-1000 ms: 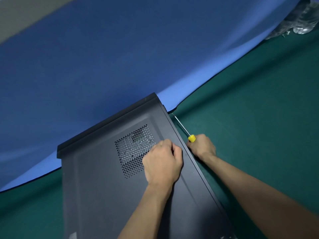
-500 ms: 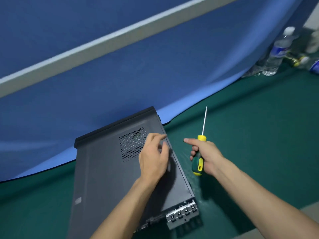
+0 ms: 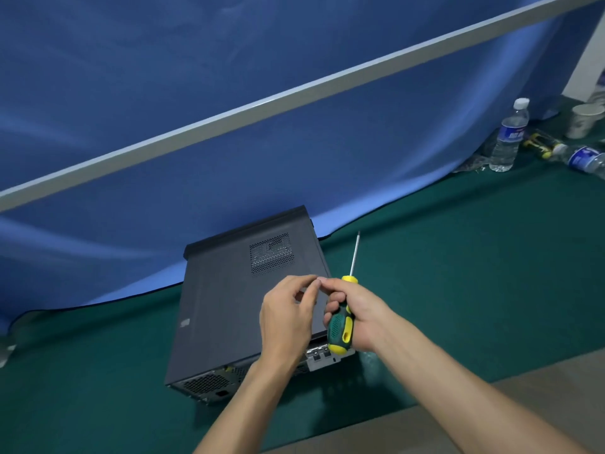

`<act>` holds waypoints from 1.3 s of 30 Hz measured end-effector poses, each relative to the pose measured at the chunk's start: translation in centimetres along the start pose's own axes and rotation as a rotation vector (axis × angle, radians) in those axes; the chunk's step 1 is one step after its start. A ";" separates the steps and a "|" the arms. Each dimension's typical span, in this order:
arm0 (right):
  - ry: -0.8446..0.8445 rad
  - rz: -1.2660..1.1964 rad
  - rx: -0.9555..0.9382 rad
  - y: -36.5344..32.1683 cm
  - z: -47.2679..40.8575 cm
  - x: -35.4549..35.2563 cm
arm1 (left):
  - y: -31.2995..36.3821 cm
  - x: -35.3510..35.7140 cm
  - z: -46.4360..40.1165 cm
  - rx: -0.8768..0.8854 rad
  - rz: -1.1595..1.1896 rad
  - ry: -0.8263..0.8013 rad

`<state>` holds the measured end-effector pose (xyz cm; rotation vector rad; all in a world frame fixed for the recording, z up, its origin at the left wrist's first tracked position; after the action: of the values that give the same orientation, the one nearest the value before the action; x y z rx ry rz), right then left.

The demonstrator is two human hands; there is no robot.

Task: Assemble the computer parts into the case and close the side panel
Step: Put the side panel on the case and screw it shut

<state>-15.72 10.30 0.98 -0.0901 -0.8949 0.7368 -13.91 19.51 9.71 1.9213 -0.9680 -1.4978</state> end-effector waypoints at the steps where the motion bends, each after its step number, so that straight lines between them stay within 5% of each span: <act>1: -0.020 0.009 0.003 0.2 0.3 0.5 | 0.1 -0.7 0.2 -0.008 0.011 0.010; 5: -0.102 0.080 0.005 1.1 1.4 3.0 | 0.8 -3.8 0.8 -0.029 0.081 0.057; 10: -0.093 0.306 -0.102 2.6 1.9 5.6 | -3.7 -8.0 2.0 -0.527 0.743 0.297; 15: -0.123 1.185 -0.670 3.6 4.1 9.0 | -7.8 -11.4 3.9 -0.749 1.089 0.271; 19: -0.057 1.700 -0.876 7.0 5.7 11.1 | -10.7 -14.3 5.1 -0.786 1.279 0.260; 39: 0.173 1.822 -0.723 19.9 6.0 11.6 | -21.1 -20.0 11.9 -0.823 1.468 0.297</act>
<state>-26.36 31.14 5.44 -1.7511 -0.6844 1.9570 -23.39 48.62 2.60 0.4510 -0.9735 -0.4934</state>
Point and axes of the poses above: each hand's wrist, its own z-axis away from the middle knuckle, its own x-axis out of the palm, y = z × x, the point moved 9 cm from there along -z, towards the middle knuckle, and after that the axes turned 3 degrees about -z, right-handed, at the moved point
